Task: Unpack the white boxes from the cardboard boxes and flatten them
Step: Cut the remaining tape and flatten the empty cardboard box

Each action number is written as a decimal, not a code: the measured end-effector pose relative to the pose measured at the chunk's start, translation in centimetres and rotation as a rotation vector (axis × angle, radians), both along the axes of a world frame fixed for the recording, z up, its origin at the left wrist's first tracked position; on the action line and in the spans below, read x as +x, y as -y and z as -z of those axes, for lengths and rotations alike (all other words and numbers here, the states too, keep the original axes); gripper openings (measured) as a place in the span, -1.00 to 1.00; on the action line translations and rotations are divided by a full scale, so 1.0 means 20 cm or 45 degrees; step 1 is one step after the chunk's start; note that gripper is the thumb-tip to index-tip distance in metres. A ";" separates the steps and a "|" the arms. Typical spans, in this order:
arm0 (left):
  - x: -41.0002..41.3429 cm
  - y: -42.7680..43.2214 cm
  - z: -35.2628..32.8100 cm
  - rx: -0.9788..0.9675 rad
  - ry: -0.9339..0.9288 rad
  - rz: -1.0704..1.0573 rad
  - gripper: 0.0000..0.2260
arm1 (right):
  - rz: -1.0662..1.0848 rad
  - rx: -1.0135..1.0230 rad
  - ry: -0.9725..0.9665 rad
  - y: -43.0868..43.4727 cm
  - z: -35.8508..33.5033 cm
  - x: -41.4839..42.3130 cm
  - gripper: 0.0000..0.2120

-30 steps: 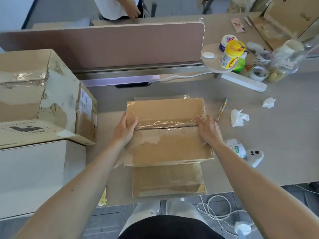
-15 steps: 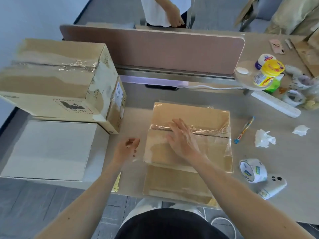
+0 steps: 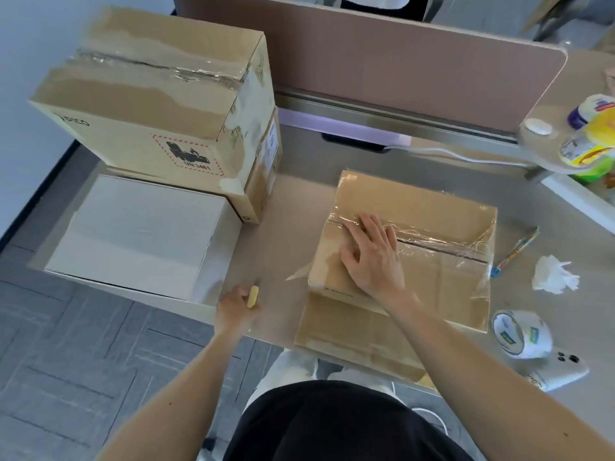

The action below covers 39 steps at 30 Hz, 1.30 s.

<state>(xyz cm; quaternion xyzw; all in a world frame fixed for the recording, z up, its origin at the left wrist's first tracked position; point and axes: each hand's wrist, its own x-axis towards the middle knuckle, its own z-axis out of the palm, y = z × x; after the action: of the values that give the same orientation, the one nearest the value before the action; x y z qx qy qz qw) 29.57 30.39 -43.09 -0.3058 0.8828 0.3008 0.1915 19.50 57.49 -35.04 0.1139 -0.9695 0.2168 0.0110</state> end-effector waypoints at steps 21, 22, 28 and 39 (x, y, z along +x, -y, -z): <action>-0.25 -0.04 -0.19 0.287 -0.130 -0.181 -0.78 | 0.062 -0.160 0.098 0.00 -0.03 0.00 -0.58; -0.28 -0.06 -0.23 0.348 -0.185 -0.213 -0.77 | 0.082 -0.211 0.118 0.00 -0.04 -0.01 -0.62; -0.48 -0.24 -0.54 0.840 -0.527 -0.232 -0.82 | 0.259 -0.584 0.242 0.03 -0.18 -0.07 -0.87; -0.60 -0.55 -0.81 1.101 -0.590 0.064 -0.86 | 0.378 -1.309 0.617 0.13 -0.36 -0.07 -0.80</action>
<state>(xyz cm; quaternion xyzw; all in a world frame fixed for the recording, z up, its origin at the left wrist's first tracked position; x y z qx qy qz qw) 17.52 41.43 -26.83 -0.1021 0.7035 0.6951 0.1068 18.03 54.99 -27.91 -0.0957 -0.7204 0.6751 -0.1269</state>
